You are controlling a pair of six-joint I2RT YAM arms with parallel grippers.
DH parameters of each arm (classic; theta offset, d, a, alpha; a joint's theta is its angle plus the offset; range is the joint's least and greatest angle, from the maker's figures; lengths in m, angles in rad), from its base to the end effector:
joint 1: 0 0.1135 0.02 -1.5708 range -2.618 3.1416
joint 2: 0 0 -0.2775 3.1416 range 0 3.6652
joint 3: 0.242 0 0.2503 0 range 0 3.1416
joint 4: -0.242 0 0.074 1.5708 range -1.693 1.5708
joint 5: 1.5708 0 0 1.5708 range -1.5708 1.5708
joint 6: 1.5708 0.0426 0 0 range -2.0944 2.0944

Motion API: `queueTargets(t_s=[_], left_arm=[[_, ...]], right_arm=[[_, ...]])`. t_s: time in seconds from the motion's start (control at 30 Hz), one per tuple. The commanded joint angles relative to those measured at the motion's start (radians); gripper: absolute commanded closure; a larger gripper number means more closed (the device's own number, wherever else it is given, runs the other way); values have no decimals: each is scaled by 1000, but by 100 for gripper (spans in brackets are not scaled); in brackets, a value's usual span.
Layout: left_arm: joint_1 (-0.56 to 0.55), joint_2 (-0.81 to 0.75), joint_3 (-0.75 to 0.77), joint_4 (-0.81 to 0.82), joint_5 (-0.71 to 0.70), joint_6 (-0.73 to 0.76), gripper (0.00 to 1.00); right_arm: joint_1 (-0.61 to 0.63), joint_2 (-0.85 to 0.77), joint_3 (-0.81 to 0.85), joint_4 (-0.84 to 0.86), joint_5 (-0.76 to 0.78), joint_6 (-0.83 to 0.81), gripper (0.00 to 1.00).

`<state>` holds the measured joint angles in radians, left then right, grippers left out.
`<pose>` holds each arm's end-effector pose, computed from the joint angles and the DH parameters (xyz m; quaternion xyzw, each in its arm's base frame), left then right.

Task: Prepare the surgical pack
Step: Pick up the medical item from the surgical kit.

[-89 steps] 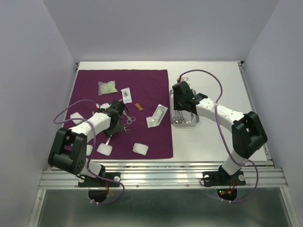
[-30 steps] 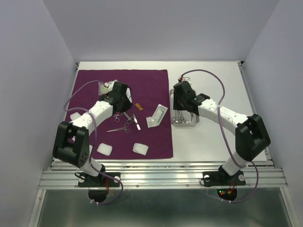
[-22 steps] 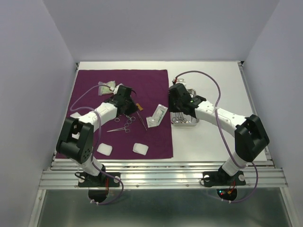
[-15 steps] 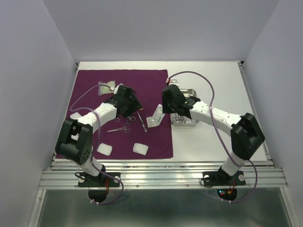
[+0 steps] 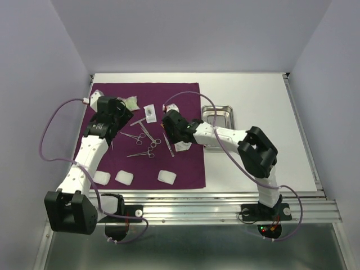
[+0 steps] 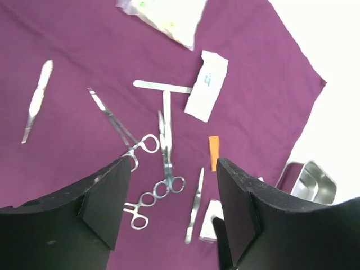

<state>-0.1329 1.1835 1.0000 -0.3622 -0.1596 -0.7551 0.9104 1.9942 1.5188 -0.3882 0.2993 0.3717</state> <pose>0.2628 -0.0283 0.3248 -0.3031 0.8151 -0.1472 0.4713 0.2872 0.3493 0.2214 -0.1971 0.9079 0.0927 0.3581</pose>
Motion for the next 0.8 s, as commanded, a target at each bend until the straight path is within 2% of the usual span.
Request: queueTargets(t_s=[0.0,0.4,0.77], left_arm=[[22,-47,-35,-60,-18,40,26],[33,-55,-61,-57,-1,76,27],[38,-74,-81,-43,14,97,27]], right_arm=[[38,44,102,-3,18,-34,60],[76,207,204,-32,32,-22,60],[76,227,207,-32,89,-4,61]])
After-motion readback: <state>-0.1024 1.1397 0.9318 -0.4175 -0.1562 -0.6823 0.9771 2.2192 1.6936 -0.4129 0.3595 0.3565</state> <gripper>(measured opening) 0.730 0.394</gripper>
